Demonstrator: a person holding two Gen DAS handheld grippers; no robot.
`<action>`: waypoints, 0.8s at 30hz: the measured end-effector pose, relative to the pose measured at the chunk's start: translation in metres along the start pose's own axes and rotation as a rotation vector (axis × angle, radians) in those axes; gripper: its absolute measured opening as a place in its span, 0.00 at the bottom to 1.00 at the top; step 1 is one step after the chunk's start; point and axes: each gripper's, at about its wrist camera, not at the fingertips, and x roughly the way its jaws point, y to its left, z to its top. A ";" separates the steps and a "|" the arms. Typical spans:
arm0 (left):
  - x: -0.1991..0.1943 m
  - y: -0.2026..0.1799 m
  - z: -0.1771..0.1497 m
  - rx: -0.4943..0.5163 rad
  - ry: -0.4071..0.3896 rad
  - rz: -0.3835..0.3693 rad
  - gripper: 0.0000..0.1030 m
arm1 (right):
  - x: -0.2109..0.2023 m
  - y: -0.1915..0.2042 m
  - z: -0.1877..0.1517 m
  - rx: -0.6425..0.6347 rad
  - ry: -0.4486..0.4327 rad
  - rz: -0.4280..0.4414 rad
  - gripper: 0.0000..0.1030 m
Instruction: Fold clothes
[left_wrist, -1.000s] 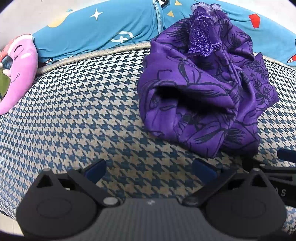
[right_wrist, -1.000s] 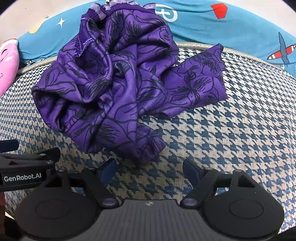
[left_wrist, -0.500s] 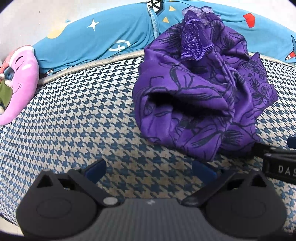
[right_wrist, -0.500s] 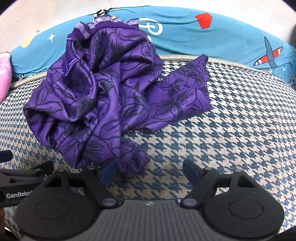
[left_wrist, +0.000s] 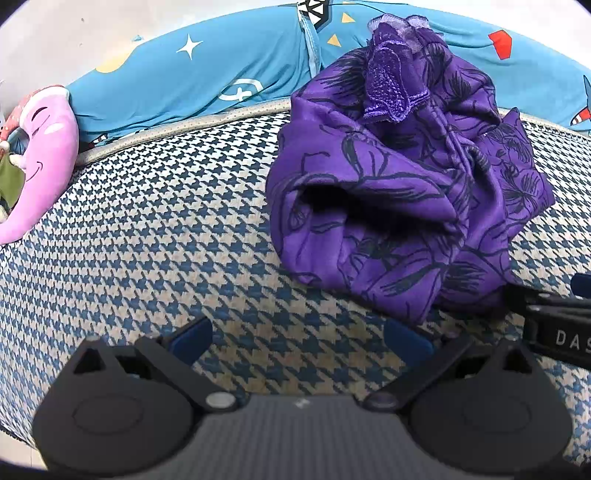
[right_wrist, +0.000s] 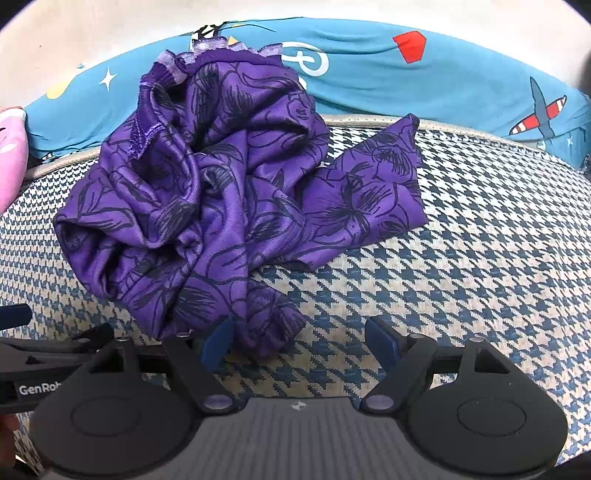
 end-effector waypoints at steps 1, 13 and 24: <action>0.000 0.000 0.000 0.001 0.001 0.000 1.00 | 0.000 0.000 0.000 0.000 -0.001 0.000 0.77; 0.000 -0.001 0.000 -0.001 -0.004 0.000 1.00 | 0.001 0.000 -0.001 0.000 -0.001 -0.004 0.77; -0.001 -0.001 0.001 -0.006 -0.004 0.002 1.00 | 0.002 0.000 -0.001 -0.001 -0.003 -0.006 0.77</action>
